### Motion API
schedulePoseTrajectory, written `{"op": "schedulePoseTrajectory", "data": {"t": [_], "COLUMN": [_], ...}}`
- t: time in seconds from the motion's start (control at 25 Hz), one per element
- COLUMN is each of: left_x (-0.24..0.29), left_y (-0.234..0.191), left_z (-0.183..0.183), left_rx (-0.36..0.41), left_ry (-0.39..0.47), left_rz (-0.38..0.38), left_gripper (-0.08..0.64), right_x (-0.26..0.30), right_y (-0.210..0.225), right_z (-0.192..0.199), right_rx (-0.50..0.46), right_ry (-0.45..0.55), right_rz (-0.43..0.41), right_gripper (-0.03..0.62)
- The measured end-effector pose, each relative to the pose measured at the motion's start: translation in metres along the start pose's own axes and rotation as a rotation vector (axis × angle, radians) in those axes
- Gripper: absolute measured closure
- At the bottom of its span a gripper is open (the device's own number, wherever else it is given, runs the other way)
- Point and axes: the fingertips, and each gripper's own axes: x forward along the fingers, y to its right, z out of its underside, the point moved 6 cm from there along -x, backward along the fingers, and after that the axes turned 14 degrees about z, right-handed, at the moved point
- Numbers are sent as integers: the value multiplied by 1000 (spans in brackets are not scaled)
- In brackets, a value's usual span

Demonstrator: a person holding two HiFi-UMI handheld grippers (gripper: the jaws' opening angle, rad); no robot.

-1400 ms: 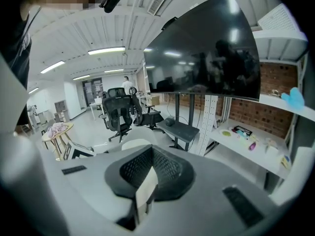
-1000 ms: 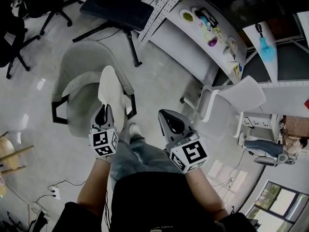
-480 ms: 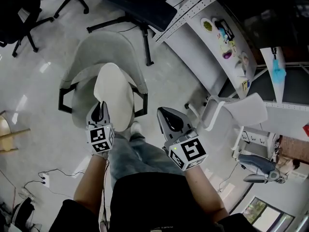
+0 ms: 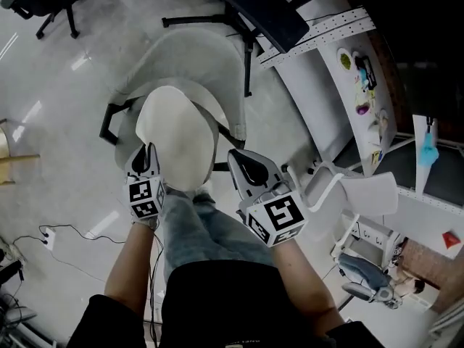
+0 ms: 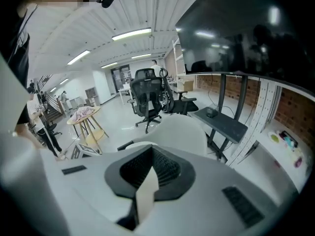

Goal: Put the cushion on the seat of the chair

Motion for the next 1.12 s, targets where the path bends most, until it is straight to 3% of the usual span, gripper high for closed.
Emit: {"op": "schedulePoseTrajectory", "data": {"t": [0.48, 0.8, 1.12], "left_x": [1, 9, 28], "left_y": [-69, -101, -133], "left_z": [51, 85, 117], "left_rx": [-134, -153, -176], "left_ry": [-46, -86, -149], "left_rz": [-107, -125, -139], "left_gripper": [503, 499, 494], "right_x": [53, 77, 88], "right_y": [-43, -72, -80], "right_z": [-1, 11, 28], "right_rx": [-59, -83, -88], "right_ry": [-56, -98, -149], "right_rz": [-99, -142, -135], "right_gripper": [584, 584, 584]}}
